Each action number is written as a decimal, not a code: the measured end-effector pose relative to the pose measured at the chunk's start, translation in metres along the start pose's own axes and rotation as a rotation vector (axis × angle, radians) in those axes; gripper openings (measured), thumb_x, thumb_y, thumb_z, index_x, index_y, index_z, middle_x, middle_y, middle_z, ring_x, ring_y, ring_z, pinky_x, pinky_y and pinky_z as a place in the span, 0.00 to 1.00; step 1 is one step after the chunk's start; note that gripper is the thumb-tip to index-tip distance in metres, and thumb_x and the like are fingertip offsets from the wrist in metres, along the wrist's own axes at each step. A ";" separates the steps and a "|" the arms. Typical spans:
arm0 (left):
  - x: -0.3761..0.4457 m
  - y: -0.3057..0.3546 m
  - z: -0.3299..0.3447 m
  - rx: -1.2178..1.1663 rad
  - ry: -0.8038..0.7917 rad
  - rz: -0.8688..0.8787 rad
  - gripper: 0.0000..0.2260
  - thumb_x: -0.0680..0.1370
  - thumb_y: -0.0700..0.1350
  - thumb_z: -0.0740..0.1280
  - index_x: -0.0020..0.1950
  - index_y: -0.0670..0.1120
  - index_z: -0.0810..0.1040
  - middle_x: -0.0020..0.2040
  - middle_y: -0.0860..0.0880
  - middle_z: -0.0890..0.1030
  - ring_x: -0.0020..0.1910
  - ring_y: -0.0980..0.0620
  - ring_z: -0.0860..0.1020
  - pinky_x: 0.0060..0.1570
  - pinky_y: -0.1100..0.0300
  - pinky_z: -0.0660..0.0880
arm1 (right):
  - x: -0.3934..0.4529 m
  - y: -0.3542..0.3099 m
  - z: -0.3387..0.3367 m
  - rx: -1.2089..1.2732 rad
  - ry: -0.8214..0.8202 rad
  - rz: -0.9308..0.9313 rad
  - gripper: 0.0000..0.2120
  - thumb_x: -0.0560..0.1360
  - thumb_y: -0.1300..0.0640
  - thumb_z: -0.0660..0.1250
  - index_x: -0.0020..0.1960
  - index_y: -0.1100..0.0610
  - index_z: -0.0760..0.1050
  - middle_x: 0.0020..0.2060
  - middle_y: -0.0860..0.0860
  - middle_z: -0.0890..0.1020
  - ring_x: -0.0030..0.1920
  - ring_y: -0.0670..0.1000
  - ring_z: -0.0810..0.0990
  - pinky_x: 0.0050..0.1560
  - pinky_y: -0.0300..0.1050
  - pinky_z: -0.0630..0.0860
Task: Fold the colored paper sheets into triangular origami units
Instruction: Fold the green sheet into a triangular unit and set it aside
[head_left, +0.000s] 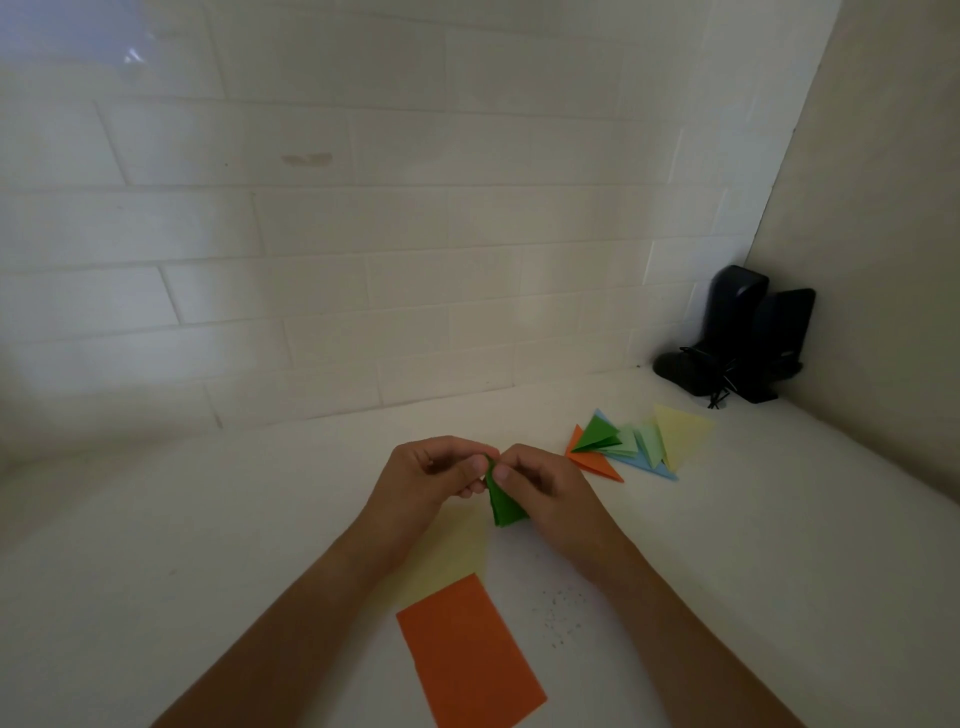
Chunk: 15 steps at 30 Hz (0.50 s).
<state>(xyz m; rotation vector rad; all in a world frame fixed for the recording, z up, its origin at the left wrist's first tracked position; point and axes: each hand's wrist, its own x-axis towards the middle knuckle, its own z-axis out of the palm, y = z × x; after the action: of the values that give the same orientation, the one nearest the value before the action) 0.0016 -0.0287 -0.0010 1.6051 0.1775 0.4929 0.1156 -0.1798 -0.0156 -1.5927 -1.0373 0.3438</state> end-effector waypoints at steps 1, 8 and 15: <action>0.000 -0.001 0.000 0.002 0.012 -0.003 0.07 0.80 0.37 0.71 0.55 0.41 0.87 0.40 0.48 0.86 0.40 0.55 0.81 0.45 0.64 0.78 | 0.000 0.000 0.000 -0.007 -0.002 -0.003 0.10 0.84 0.57 0.65 0.46 0.57 0.80 0.33 0.44 0.74 0.36 0.46 0.71 0.40 0.42 0.67; 0.001 -0.002 0.000 -0.021 0.038 -0.062 0.07 0.81 0.40 0.70 0.56 0.44 0.87 0.39 0.48 0.85 0.41 0.56 0.81 0.49 0.64 0.80 | 0.001 0.002 0.001 -0.038 0.012 -0.022 0.10 0.84 0.56 0.65 0.45 0.52 0.80 0.33 0.45 0.75 0.37 0.46 0.71 0.40 0.44 0.67; 0.000 -0.001 0.002 0.025 0.121 -0.048 0.05 0.79 0.43 0.72 0.51 0.45 0.88 0.39 0.45 0.86 0.39 0.55 0.82 0.46 0.64 0.80 | 0.001 0.002 0.003 -0.069 0.030 -0.017 0.10 0.83 0.56 0.66 0.43 0.51 0.80 0.33 0.43 0.75 0.36 0.44 0.71 0.40 0.40 0.67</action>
<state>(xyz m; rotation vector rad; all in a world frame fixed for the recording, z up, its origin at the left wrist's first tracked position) 0.0025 -0.0301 -0.0023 1.5918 0.3143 0.5528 0.1150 -0.1775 -0.0184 -1.6446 -1.0489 0.2751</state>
